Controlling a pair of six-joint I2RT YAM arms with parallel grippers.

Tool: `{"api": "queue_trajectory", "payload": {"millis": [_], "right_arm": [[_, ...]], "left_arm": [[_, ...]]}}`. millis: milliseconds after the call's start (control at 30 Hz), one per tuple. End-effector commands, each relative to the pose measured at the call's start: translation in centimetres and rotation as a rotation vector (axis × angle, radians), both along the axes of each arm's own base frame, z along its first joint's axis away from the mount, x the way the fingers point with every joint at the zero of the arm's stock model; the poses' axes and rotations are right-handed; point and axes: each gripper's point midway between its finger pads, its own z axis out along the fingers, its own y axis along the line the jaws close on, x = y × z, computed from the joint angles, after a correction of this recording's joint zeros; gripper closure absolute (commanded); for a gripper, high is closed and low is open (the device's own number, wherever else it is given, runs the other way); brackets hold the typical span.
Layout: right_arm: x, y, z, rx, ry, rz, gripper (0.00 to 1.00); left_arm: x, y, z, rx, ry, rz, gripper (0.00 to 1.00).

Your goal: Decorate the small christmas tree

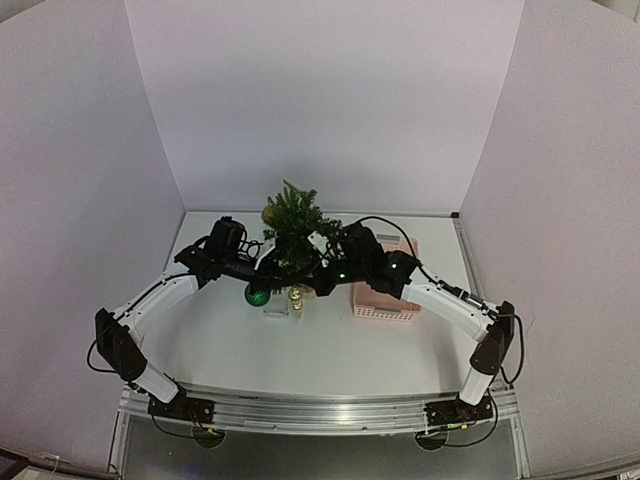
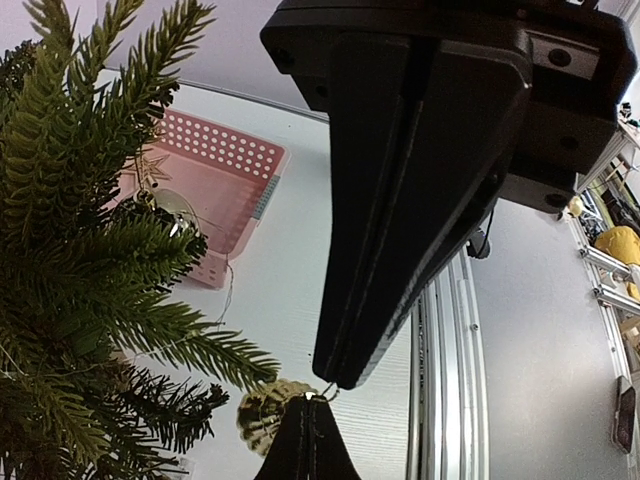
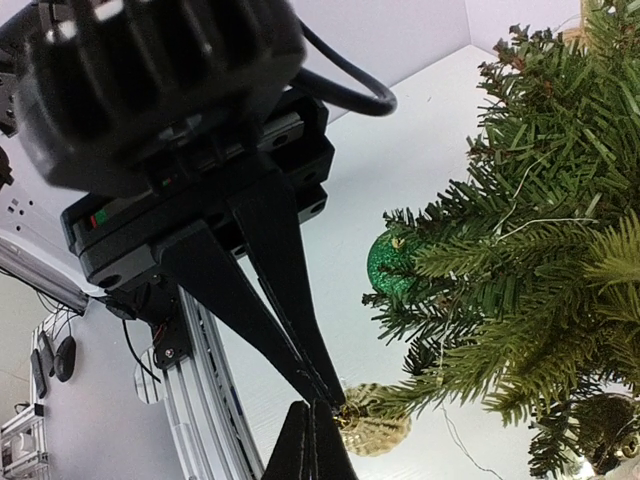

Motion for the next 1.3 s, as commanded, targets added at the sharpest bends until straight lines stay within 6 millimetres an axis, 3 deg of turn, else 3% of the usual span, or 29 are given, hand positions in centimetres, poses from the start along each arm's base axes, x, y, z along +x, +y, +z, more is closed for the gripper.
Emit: {"api": "queue_trajectory", "payload": {"millis": [0, 433, 767, 1000, 1267], "right_arm": [[0.6, -0.5, 0.9, 0.014, -0.041, -0.036, 1.00], [1.6, -0.8, 0.3, -0.008, -0.101, -0.075, 1.00], [2.0, -1.0, 0.8, 0.007, -0.131, -0.099, 1.00], [2.9, -1.0, 0.3, -0.009, -0.148, -0.132, 1.00], [2.3, -1.4, 0.2, -0.013, -0.154, -0.110, 1.00]], "left_arm": [[0.7, -0.1, 0.0, 0.011, -0.024, 0.021, 1.00], [2.1, -0.1, -0.6, 0.032, -0.079, 0.065, 1.00], [2.5, -0.5, 0.7, -0.007, -0.107, 0.072, 1.00], [3.1, -0.4, -0.2, 0.020, -0.119, 0.096, 1.00], [2.5, -0.6, -1.4, 0.054, -0.120, 0.055, 1.00]]}}
